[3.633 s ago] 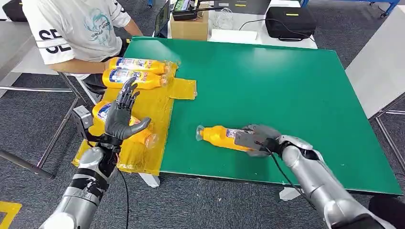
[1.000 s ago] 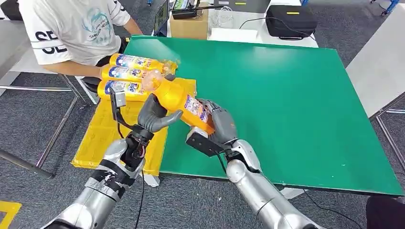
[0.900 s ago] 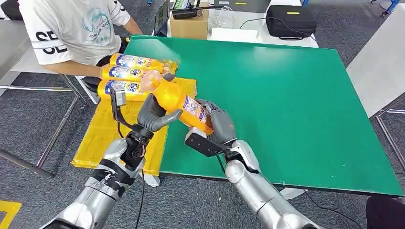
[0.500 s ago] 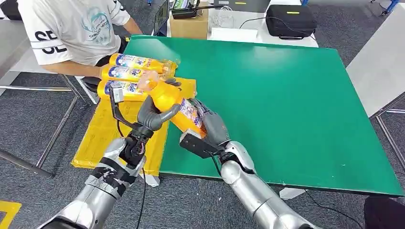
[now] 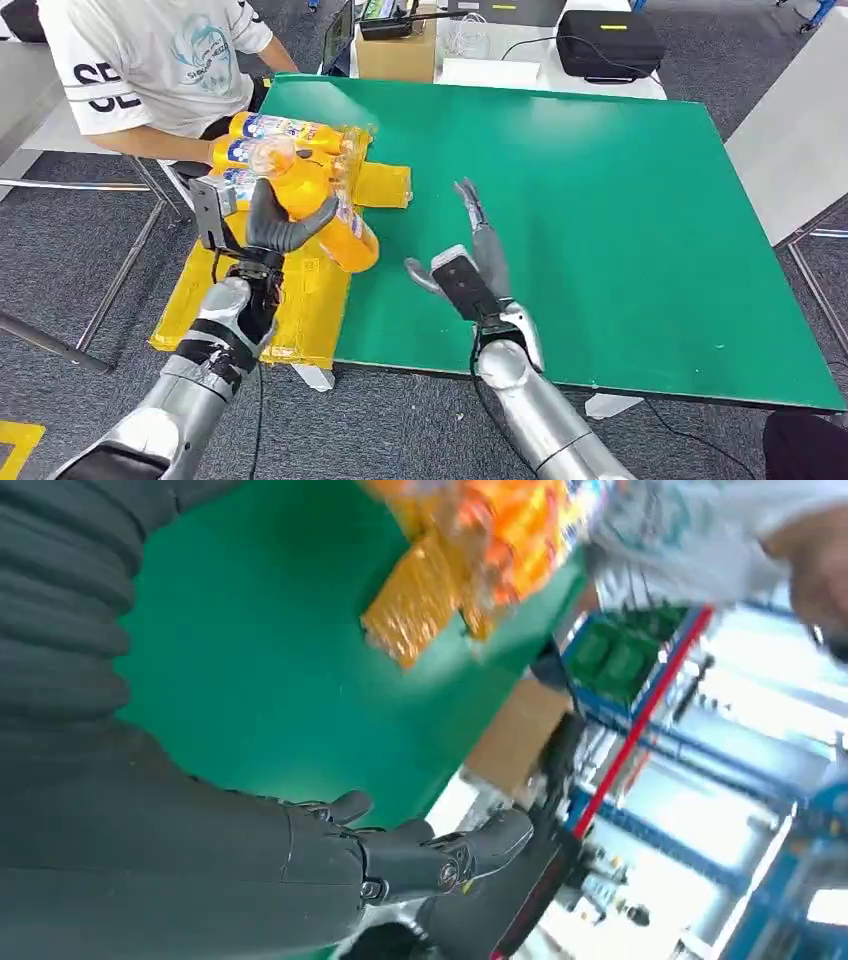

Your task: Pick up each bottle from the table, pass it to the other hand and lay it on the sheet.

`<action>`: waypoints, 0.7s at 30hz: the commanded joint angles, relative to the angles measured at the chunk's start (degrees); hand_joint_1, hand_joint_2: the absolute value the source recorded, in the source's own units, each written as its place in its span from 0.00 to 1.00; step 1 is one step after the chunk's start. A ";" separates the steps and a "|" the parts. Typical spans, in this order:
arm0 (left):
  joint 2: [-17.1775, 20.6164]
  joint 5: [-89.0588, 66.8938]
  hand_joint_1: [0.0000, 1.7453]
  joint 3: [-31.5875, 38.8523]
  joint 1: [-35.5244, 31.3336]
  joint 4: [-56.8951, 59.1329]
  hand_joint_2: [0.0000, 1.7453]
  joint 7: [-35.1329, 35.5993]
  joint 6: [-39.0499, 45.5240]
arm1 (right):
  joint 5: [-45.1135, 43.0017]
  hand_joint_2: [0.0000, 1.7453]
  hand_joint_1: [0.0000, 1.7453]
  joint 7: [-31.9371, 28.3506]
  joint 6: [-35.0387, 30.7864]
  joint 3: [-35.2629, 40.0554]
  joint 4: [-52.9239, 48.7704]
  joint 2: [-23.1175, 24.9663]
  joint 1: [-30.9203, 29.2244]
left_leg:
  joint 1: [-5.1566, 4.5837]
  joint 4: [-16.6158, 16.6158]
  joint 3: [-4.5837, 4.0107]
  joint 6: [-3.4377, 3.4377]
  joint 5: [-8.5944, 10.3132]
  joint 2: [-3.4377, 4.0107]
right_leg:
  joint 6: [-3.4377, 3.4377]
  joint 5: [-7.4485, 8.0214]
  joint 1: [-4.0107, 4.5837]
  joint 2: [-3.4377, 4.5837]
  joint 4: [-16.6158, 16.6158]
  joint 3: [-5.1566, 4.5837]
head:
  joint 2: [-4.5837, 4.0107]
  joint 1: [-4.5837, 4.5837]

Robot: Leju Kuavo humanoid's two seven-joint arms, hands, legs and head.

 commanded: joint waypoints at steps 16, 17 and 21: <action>14.68 -59.97 1.00 -11.35 -8.81 19.00 1.00 6.32 15.33 | -2.07 1.00 0.00 1.44 4.01 -11.99 -14.46 -4.31 6.95 | 0.05 0.04 0.44 -0.08 -0.21 0.10 | -0.12 -0.20 0.07 0.03 0.03 0.41 | -0.02 0.02; 14.69 -61.85 1.00 -11.62 -9.27 20.67 1.00 6.86 15.77 | -1.86 1.00 0.00 1.59 4.26 -12.17 -14.52 -4.28 7.04 | 0.02 -0.01 0.31 -0.06 -0.12 0.13 | -0.09 -0.12 0.03 0.05 0.00 0.26 | 0.00 0.00; 14.75 -70.45 1.00 -15.00 -11.16 26.37 1.00 11.24 17.26 | -1.99 1.00 0.00 1.61 4.96 -12.34 -14.27 -3.93 6.88 | 0.01 -0.03 0.23 -0.04 -0.07 0.21 | -0.07 -0.09 0.02 0.04 -0.01 0.16 | 0.00 0.00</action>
